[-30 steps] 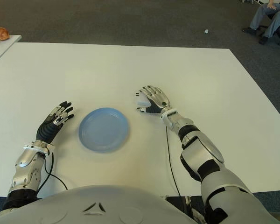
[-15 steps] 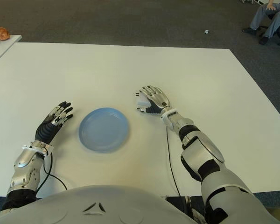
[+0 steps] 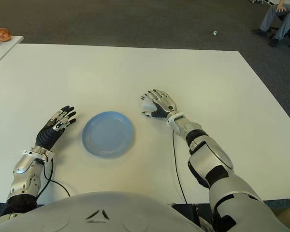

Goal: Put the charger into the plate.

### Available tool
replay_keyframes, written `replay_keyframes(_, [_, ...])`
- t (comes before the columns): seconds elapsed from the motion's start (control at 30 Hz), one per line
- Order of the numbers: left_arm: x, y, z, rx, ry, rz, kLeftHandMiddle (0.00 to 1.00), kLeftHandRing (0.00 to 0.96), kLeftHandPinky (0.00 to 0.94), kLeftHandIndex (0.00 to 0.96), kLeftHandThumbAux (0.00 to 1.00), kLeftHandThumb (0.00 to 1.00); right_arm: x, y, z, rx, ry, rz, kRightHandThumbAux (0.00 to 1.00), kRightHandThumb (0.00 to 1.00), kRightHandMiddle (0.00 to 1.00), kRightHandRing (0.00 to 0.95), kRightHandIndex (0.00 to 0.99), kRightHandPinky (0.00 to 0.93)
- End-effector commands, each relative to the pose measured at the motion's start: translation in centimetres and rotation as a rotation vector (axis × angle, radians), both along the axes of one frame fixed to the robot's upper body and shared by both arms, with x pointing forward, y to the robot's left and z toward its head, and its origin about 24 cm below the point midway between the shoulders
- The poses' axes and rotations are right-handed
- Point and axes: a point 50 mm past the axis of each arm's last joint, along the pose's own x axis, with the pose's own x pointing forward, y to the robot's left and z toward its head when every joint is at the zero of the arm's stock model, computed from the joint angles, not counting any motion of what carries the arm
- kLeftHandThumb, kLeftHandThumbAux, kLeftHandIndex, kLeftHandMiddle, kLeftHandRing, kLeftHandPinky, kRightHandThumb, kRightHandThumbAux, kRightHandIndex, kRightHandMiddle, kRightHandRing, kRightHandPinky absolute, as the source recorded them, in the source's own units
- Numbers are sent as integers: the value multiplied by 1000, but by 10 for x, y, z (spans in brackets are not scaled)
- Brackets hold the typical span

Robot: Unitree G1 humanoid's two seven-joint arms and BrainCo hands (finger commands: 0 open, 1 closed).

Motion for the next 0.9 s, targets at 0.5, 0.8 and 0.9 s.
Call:
replay_keyframes(0.5, [1,3,-3,-25,8,-21,53,16,12,17,485,0,-15,-5,-19,38,154,-54,363,294,0,15,0,148])
replay_keyframes(0.8, [1,3,-2,-32,5,-28,51,13,6,19,481,0,-15,-3,-19,60,174,-50,383,321,0,22,0,118])
replay_keyframes(0.9, [1,3,-2,-35,6,-28,48,9,1,17,478,0,-15,-3,-19,60,176,-47,386,314,0,20,0,108])
